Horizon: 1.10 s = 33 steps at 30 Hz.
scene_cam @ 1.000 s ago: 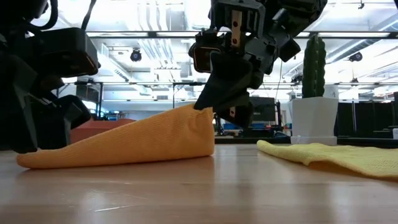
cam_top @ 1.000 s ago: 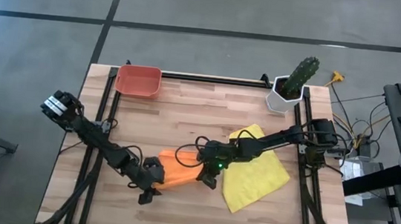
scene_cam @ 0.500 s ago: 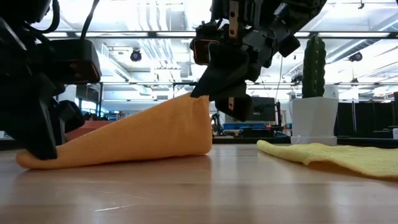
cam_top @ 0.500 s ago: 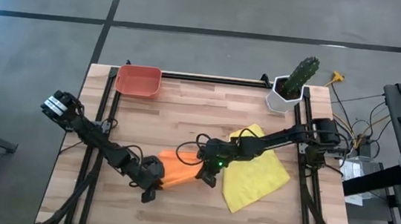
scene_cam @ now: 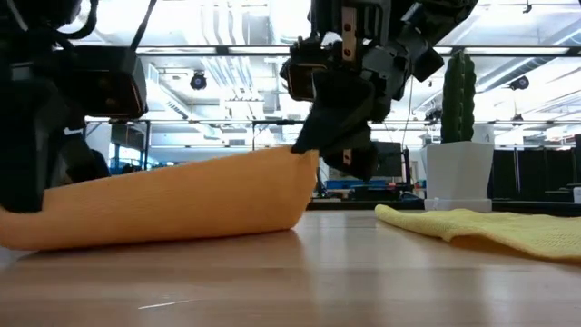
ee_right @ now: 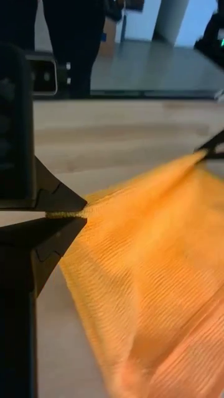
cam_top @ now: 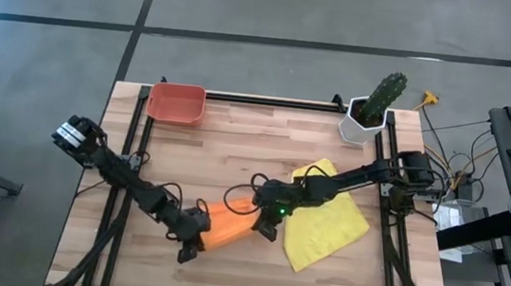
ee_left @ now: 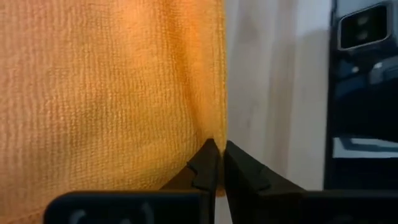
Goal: Roll microfiber towels into tight, uniform cylinder then place into a basket
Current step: Roll the orange towel
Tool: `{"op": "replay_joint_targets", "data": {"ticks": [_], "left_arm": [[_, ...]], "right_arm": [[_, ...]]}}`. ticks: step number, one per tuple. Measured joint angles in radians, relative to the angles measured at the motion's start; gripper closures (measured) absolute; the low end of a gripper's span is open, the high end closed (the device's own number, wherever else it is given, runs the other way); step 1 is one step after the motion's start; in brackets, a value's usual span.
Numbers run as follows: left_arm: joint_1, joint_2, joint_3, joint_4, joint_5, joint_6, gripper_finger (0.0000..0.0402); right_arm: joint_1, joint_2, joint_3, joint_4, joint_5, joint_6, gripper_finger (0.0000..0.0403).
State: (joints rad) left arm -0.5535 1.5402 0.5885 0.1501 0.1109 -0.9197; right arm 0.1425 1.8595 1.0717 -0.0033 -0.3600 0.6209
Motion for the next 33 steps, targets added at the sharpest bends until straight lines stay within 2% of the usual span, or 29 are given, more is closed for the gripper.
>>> {"op": "replay_joint_targets", "data": {"ticks": [4, 12, 18, 20, 27, 33], "left_arm": [[0.034, 0.0, -0.003, 0.007, 0.033, -0.017, 0.0396], [0.097, 0.0, -0.011, -0.001, 0.053, -0.02, 0.0396], [0.114, 0.0, -0.045, -0.008, 0.056, -0.051, 0.0395], [0.112, 0.0, -0.059, -0.04, 0.097, -0.052, 0.0396], [0.109, -0.003, -0.09, -0.038, 0.081, -0.048, 0.0396], [0.106, -0.005, -0.064, -0.031, 0.098, -0.043, 0.0396]], "right_arm": [[0.002, 0.002, -0.008, -0.051, 0.035, 0.003, 0.0394], [0.002, 0.002, -0.065, -0.043, 0.099, 0.05, 0.0394], [0.001, 0.002, -0.124, 0.022, 0.134, 0.15, 0.0394], [0.001, 0.009, -0.138, 0.002, 0.15, 0.179, 0.0394], [-0.001, 0.057, -0.138, 0.022, 0.143, 0.199, 0.0394], [0.0, 0.063, -0.117, 0.04, 0.142, 0.194, 0.0394]]}}
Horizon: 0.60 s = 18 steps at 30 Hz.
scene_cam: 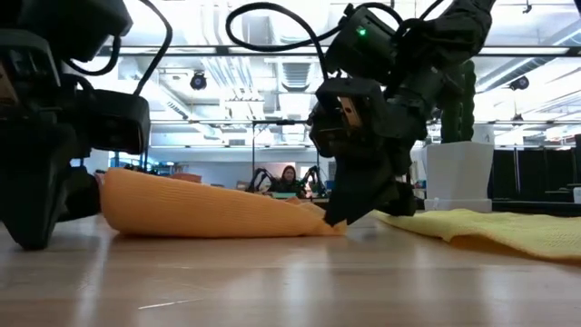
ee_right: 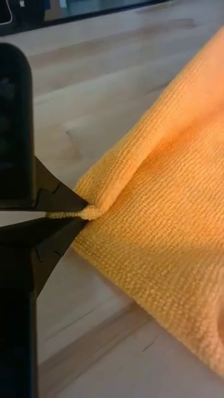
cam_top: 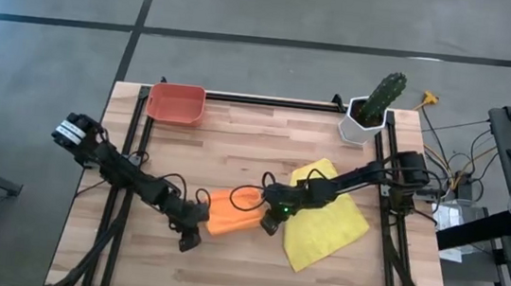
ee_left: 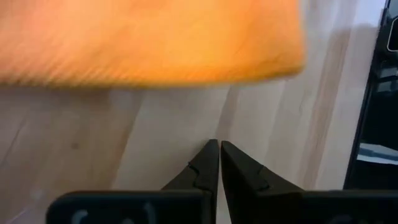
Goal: Roll microfiber towels into tight, uniform cylinder then place into a basket
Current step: Roll the orange towel
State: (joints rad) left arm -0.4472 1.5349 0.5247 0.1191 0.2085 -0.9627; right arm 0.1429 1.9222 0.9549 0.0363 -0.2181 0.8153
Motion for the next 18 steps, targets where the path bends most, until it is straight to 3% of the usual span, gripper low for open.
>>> {"op": "replay_joint_targets", "data": {"ticks": [3, 6, 12, 18], "left_arm": [[-0.02, -0.016, 0.012, 0.077, -0.004, 0.031, 0.0395], [-0.057, -0.073, 0.054, 0.144, -0.053, 0.175, 0.0395], [-0.14, -0.171, 0.117, -0.01, -0.274, 0.468, 0.0395], [-0.15, -0.18, 0.127, -0.09, -0.32, 0.582, 0.0391]], "right_arm": [[-0.001, 0.004, 0.018, -0.011, -0.022, 0.0, 0.0394], [-0.005, 0.008, 0.027, -0.009, -0.07, 0.05, 0.0394], [-0.008, 0.009, 0.028, -0.016, -0.175, 0.157, 0.0394], [-0.008, 0.009, 0.028, -0.015, -0.184, 0.204, 0.0394]]}}
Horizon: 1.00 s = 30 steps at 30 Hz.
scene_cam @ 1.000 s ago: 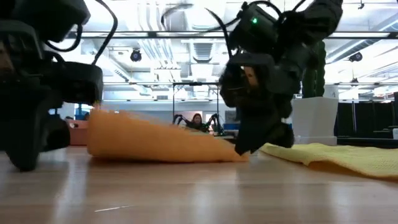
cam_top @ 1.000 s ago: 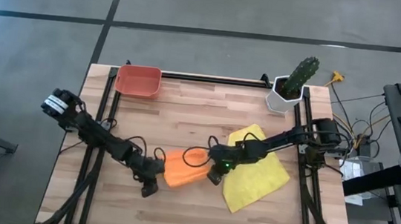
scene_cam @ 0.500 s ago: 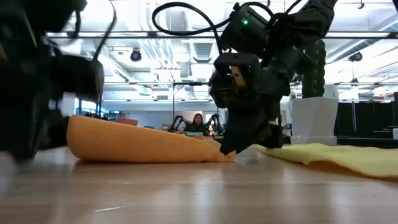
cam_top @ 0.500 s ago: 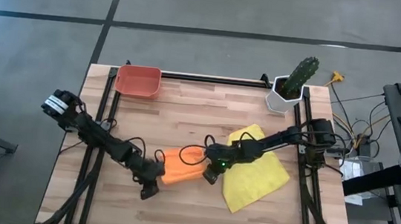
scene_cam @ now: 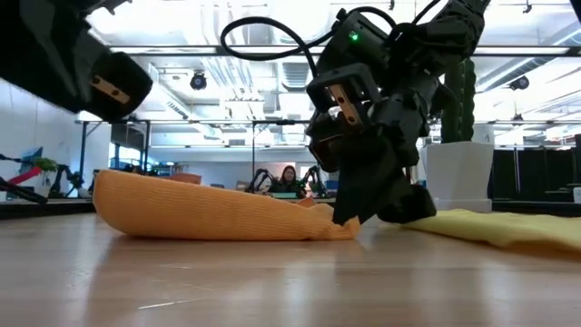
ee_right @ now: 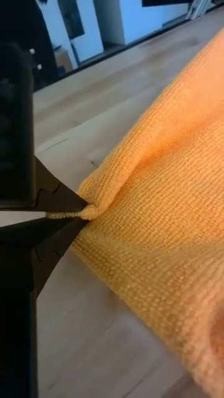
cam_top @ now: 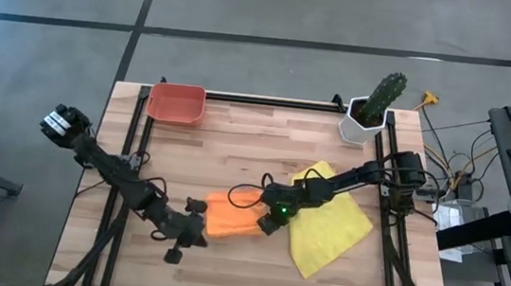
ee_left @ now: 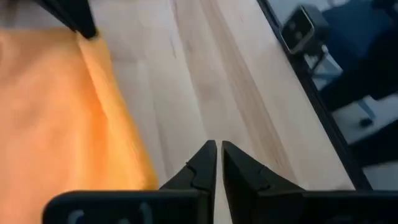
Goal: Roll microfiber towels into tight, uniform cylinder then place into a basket
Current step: Roll the orange towel
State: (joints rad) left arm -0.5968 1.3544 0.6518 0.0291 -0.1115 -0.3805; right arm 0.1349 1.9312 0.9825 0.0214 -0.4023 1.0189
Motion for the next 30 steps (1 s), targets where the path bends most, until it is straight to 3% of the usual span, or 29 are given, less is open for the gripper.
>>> {"op": "replay_joint_targets", "data": {"ticks": [5, 12, 18, 30], "left_arm": [[0.002, 0.015, -0.013, 0.004, -0.055, -0.005, 0.0348], [0.002, 0.023, -0.019, 0.039, -0.098, -0.005, 0.0251], [0.002, 0.154, -0.022, 0.015, -0.107, -0.007, 0.0189], [0.001, 0.266, -0.008, 0.03, -0.135, -0.204, 0.0172]], "right_arm": [[0.0, 0.0, 0.002, 0.005, -0.02, 0.051, 0.0394], [0.001, -0.001, 0.003, 0.01, -0.025, 0.089, 0.0394], [0.002, -0.003, 0.004, 0.012, -0.025, 0.108, 0.0394], [0.005, -0.005, 0.005, 0.014, -0.025, 0.134, 0.0394]]}}
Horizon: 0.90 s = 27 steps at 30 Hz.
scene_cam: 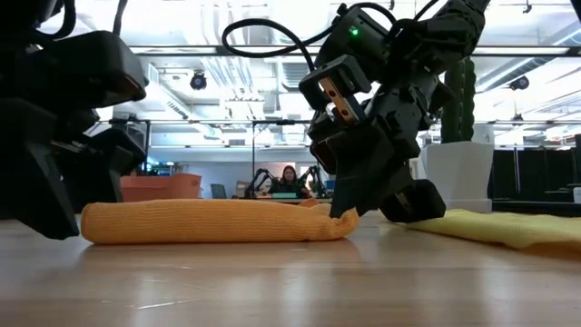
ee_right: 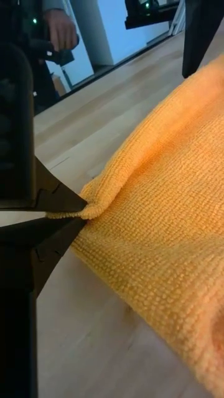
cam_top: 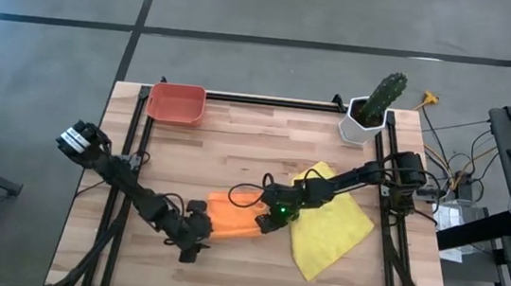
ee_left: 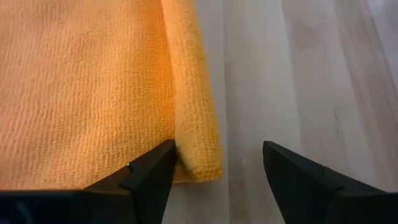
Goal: Roll microfiber towels into tight, uniform cylinder then place into a basket
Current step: Roll the orange towel
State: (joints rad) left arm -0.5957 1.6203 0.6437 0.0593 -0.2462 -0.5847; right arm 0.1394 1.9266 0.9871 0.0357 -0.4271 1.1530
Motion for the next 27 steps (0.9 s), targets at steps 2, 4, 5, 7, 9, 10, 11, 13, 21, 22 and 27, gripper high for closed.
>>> {"op": "replay_joint_targets", "data": {"ticks": [2, 4, 5, 7, 9, 10, 11, 13, 21, 22, 27], "left_arm": [[-0.001, 0.001, 0.0, -0.003, -0.017, -0.028, 0.0179], [0.003, 0.001, 0.0, -0.005, -0.024, -0.064, 0.0197], [0.006, 0.001, 0.0, -0.007, -0.025, -0.086, 0.0209], [0.012, 0.001, -0.003, -0.008, -0.029, -0.128, 0.024], [0.016, 0.001, -0.006, -0.01, -0.035, -0.164, 0.0278], [0.017, 0.002, -0.006, -0.013, -0.036, -0.174, 0.0298], [0.019, 0.002, -0.007, -0.016, -0.036, -0.187, 0.032], [0.021, 0.002, -0.008, -0.017, -0.033, -0.197, 0.0361], [0.031, 0.003, -0.008, 0.019, 0.116, -0.251, 0.0395], [0.031, 0.004, -0.007, 0.027, 0.133, -0.253, 0.0397], [0.032, 0.004, -0.005, 0.039, 0.167, -0.323, 0.0399]], "right_arm": [[0.0, -0.001, 0.0, 0.0, -0.001, 0.0, 0.0394], [0.0, -0.002, 0.0, 0.001, -0.007, 0.0, 0.0394], [0.0, -0.002, 0.0, 0.002, -0.013, 0.0, 0.0394], [0.0, -0.002, 0.0, 0.003, -0.018, -0.001, 0.0394], [0.0, -0.002, 0.0, 0.004, -0.018, -0.001, 0.0394], [0.0, -0.002, 0.0, 0.005, -0.018, -0.001, 0.0394], [0.0, -0.002, 0.0, 0.005, -0.018, -0.001, 0.0394], [0.0, -0.003, 0.0, 0.005, -0.018, -0.002, 0.0394], [0.0, -0.009, 0.001, 0.01, -0.018, -0.03, 0.0394], [0.0, -0.014, 0.002, 0.01, -0.017, -0.047, 0.0394], [0.01, -0.065, 0.002, 0.006, 0.059, -0.154, 0.0394]]}}
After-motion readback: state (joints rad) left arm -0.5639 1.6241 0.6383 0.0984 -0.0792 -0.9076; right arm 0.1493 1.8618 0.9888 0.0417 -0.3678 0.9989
